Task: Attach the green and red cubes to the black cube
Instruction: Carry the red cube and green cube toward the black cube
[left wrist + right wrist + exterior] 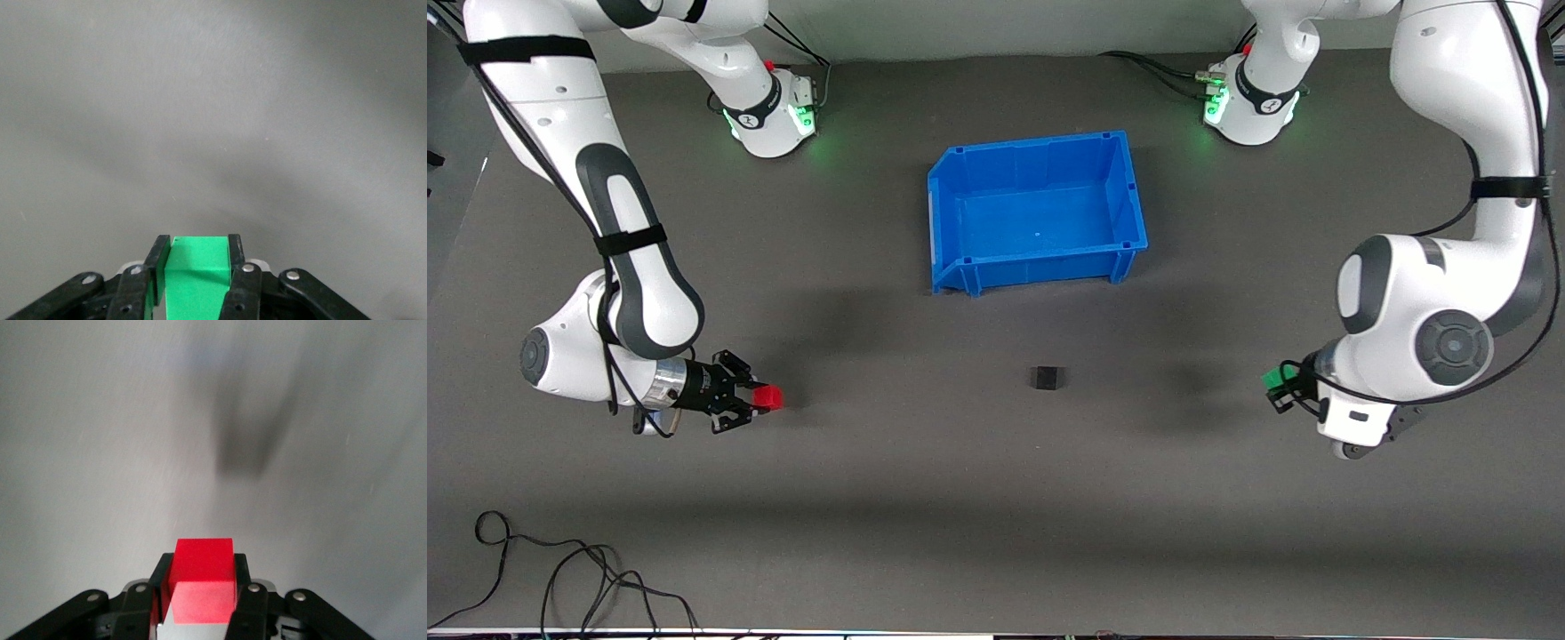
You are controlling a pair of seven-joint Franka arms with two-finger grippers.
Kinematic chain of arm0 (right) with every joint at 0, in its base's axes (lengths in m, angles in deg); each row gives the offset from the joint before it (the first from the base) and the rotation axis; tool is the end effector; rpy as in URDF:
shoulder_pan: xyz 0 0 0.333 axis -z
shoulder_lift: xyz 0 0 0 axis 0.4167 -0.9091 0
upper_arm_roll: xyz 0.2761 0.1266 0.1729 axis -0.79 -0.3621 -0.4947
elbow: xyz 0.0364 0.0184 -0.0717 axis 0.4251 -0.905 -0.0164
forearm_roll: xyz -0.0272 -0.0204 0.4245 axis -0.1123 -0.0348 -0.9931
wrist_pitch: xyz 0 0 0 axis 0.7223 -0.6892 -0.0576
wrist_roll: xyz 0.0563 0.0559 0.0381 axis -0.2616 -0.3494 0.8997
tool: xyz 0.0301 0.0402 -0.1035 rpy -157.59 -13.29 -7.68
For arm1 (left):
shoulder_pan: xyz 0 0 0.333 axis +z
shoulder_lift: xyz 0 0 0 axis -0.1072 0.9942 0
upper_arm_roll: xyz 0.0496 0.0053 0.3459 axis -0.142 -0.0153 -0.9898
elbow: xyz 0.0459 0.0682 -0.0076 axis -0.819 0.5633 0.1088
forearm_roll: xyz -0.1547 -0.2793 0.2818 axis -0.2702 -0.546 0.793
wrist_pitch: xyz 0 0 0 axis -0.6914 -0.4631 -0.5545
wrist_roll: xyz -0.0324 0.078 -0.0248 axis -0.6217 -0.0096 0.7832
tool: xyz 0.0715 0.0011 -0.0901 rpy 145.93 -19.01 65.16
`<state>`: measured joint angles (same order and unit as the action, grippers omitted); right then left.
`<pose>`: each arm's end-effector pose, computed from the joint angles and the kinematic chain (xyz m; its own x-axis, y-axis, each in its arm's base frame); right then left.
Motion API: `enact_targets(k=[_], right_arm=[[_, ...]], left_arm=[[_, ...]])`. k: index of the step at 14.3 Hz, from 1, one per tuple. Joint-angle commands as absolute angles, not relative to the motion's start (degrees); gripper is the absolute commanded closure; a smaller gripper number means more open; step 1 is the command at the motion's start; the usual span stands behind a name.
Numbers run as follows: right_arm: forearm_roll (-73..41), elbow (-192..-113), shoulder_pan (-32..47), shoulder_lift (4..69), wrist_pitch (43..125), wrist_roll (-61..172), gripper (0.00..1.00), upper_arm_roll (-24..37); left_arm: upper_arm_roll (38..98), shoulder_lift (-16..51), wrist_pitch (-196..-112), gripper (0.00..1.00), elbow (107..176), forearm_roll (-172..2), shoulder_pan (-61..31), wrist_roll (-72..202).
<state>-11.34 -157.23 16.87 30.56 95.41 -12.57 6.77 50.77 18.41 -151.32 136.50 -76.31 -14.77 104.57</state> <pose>0.6831 0.0506 0.2493 0.1341 -0.9126 -0.3863 -0.9901 -0.1396 -0.0137 0.6955 -0.1187 0.3416 0.7969 0.5968 -0.0938 0.5923 -0.8024 -0.0736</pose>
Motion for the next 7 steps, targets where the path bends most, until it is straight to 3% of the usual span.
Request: enact_targets(k=[1,7], right_arm=[[-12.10,-155.18,10.93,31.08,94.72,-20.80,0.71,7.41],[-12.10,-150.78,0.21,29.51,97.60,-38.29,0.72,7.41]], left_arm=[[50.06,18.51,-150.53,1.00,136.82,-76.43,-18.27,118.92],[50.15,21.40,-155.61,1.00,137.78,-77.74,-23.36,143.18]])
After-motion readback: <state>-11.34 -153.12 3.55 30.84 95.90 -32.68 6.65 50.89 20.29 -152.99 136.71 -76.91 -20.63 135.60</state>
